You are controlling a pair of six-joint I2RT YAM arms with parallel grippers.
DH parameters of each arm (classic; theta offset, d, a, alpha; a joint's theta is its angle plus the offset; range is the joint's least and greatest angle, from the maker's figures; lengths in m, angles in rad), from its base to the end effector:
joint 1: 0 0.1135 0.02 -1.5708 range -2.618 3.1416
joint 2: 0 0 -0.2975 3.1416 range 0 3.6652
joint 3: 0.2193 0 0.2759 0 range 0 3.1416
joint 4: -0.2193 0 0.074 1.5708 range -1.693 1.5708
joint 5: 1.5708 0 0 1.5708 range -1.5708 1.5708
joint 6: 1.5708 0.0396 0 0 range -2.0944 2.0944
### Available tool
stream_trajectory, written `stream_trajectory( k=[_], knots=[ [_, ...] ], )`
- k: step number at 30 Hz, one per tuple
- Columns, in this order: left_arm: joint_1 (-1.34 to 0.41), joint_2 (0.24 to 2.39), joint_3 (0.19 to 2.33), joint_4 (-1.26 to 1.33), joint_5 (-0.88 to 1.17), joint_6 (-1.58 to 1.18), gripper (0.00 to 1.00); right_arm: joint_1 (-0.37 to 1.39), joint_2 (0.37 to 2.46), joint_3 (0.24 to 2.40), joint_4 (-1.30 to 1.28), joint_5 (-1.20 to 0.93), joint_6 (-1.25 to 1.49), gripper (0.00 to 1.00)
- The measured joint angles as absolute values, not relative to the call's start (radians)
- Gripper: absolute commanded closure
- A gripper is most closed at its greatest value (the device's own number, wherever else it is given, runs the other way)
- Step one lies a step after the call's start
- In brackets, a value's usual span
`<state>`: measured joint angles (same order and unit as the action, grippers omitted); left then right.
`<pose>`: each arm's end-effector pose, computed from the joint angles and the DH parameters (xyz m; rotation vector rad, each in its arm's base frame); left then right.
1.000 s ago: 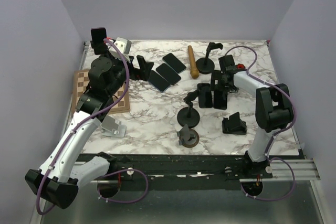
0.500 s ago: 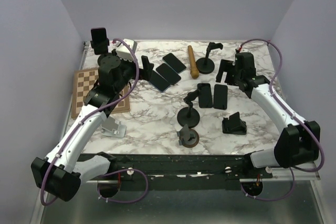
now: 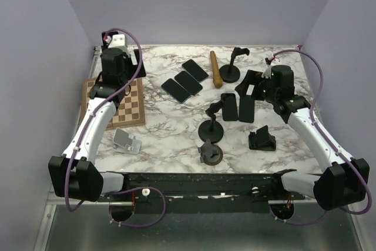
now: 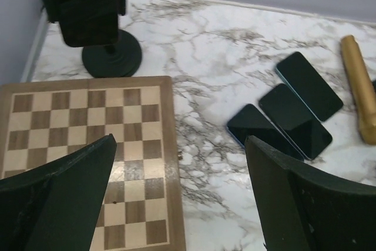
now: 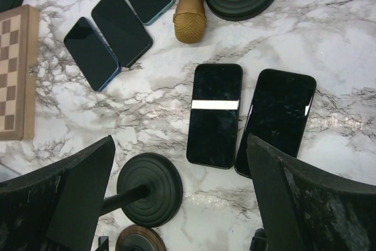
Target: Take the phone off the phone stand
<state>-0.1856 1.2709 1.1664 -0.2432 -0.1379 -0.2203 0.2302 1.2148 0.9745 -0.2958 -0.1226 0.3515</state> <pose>0.3083 -0.0523 0.3907 -0.1260 1.9134 -0.1412 0.2808 0.0708 0.3287 0.0551 2.1382 0.4745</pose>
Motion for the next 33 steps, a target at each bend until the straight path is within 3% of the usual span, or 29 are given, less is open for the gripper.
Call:
stream_trajectory(
  k=[6,14,26,33],
  knots=[
    [-0.024,1.381,1.299,-0.275,-0.149,-0.22,0.01,0.23,1.196,0.974,-0.281,-0.179,0.352,0.0],
    [0.09,1.7,1.618,-0.328,-0.141,-0.139,0.01,0.23,1.196,0.994,-0.287,-0.241,0.351,0.0],
    [0.089,1.974,1.987,-0.393,-0.126,-0.048,0.01,0.23,1.253,1.06,-0.278,-0.277,0.348,0.0],
    [0.086,2.038,2.041,-0.399,-0.127,-0.047,0.01,0.23,1.269,1.06,-0.276,-0.279,0.349,0.0]
  ],
)
